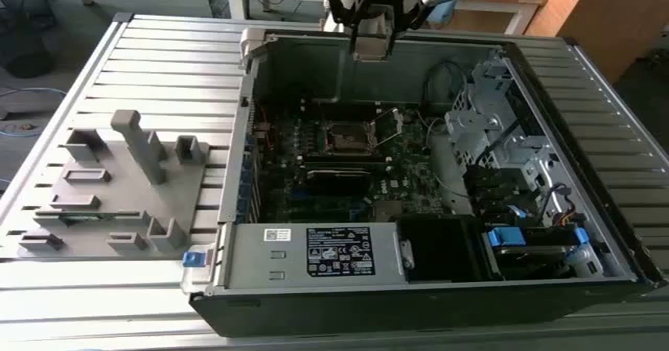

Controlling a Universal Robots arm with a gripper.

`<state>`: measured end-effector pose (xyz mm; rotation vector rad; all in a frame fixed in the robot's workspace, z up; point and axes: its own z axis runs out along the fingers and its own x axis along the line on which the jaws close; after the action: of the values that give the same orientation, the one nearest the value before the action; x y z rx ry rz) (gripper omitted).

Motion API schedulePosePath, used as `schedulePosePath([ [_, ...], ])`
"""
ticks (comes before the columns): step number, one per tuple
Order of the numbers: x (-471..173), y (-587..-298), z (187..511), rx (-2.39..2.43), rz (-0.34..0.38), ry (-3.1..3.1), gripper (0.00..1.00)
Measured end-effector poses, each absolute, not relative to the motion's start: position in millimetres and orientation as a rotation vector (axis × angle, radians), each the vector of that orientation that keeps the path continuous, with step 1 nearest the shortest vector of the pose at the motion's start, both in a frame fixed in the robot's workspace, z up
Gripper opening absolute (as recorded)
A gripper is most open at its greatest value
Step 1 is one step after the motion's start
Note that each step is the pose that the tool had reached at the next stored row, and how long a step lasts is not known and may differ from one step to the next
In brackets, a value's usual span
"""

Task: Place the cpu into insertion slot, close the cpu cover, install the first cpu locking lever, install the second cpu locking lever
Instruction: 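Place the cpu into insertion slot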

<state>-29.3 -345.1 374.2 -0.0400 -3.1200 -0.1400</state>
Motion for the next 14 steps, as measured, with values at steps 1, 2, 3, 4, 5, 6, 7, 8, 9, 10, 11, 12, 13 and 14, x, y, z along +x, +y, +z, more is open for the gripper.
schedulePosePath([
  [1,-29.3,-345.1,374.3,-0.040,-0.140,-3.120,0.54],
  [2,-29.4,-345.1,374.2,-0.040,-0.140,-3.120,0.54],
  [3,-29.4,-345.1,374.2,-0.040,-0.140,-3.120,0.54],
  [4,-29.4,-345.1,374.2,-0.040,-0.140,-3.120,0.54],
  [5,-29.4,-345.1,374.2,-0.040,-0.140,-3.120,0.54],
  [6,-29.4,-345.1,374.2,-0.040,-0.140,-3.120,0.54],
  [7,-29.4,-345.1,373.9,-0.040,-0.140,-3.120,0.54],
  [8,-29.3,-345.1,373.4,-0.040,-0.140,-3.120,0.54],
  [9,-29.4,-345.1,372.7,-0.040,-0.140,-3.120,0.54],
  [10,-29.4,-345.1,371.9,-0.040,-0.140,-3.120,0.54],
  [11,-29.4,-345.1,371.3,-0.040,-0.140,-3.120,0.54],
  [12,-29.3,-345.1,371.0,-0.040,-0.140,-3.120,0.54],
  [13,-29.4,-345.1,371.0,-0.040,-0.140,-3.120,0.54],
  [14,-29.3,-345.1,371.0,-0.040,-0.140,-3.120,0.54],
])
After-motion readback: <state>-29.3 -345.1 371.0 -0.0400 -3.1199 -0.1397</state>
